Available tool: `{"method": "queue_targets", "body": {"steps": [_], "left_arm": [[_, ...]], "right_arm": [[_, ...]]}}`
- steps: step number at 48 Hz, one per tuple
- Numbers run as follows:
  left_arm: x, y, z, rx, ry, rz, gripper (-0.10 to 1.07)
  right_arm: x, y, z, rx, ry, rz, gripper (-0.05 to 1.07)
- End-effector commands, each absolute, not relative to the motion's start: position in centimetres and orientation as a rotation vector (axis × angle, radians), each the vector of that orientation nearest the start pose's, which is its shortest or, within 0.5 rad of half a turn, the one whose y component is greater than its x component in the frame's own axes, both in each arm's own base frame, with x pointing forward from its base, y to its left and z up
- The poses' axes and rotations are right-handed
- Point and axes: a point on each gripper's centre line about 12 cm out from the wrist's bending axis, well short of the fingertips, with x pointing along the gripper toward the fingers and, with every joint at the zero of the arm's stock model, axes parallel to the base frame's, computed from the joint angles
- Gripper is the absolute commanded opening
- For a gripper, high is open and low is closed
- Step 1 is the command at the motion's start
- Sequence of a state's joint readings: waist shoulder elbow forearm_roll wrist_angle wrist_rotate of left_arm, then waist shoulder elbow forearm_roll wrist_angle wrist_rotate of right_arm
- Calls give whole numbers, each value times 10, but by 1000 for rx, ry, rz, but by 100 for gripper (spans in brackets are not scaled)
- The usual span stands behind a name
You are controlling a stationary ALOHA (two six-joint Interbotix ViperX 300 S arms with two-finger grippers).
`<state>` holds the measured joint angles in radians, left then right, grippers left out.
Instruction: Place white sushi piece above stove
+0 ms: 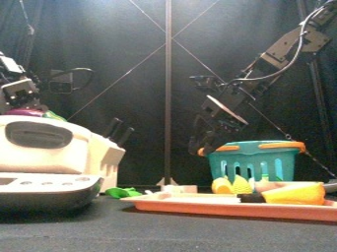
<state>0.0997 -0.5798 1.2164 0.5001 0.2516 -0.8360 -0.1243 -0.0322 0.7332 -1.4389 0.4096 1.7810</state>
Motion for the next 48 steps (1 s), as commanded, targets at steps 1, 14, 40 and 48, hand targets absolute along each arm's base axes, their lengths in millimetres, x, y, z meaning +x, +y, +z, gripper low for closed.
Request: {"method": "queue_targets", "body": {"steps": [1,14,40,48], "left_arm": [[209,36,152,-320,783,350,95],[211,36,155,-317,776,347,95],[226,35,189,-415,689,359,95],[239,17,214,-514,699,333,95]], "right_arm": [[350,-93,171,227,628,-635,95],[350,-93,170,227,631,-635,95],[346,-92,166,238,644,-642,95],[345,-90,164,254,651,-643,95]]}}
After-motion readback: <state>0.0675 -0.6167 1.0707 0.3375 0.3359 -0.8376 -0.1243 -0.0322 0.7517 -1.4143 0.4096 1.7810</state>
